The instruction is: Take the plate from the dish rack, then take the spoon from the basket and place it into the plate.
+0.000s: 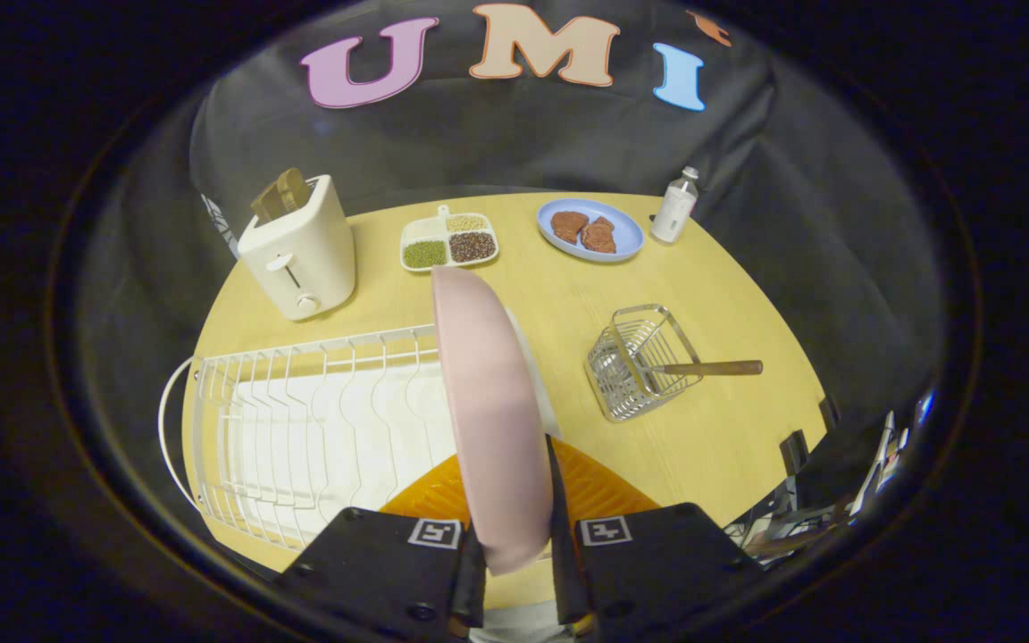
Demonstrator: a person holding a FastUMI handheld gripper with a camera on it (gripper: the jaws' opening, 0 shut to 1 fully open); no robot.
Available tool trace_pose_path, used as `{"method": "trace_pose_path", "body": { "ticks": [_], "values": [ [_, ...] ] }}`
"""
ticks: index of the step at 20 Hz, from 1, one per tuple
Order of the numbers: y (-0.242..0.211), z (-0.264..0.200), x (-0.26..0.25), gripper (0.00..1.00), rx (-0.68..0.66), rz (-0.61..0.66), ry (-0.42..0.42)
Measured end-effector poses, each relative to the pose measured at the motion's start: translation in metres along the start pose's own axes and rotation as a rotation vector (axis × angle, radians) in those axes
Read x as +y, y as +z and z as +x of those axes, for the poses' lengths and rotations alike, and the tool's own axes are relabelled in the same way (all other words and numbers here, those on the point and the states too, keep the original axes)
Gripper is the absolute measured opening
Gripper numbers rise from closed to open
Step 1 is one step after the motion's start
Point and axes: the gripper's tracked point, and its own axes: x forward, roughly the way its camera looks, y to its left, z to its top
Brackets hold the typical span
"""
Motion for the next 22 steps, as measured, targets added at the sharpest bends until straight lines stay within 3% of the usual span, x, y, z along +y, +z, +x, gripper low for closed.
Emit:
{"method": "trace_pose_path", "body": {
  "ticks": [13, 16, 22],
  "values": [
    [0.042, -0.033, -0.030, 0.31, -0.143, 0.026, -0.089],
    [0.058, -0.048, -0.018, 0.29, -0.200, 0.084, -0.022],
    [0.071, -0.079, -0.037, 0.27, -0.302, 0.197, 0.036]
  ]
}}
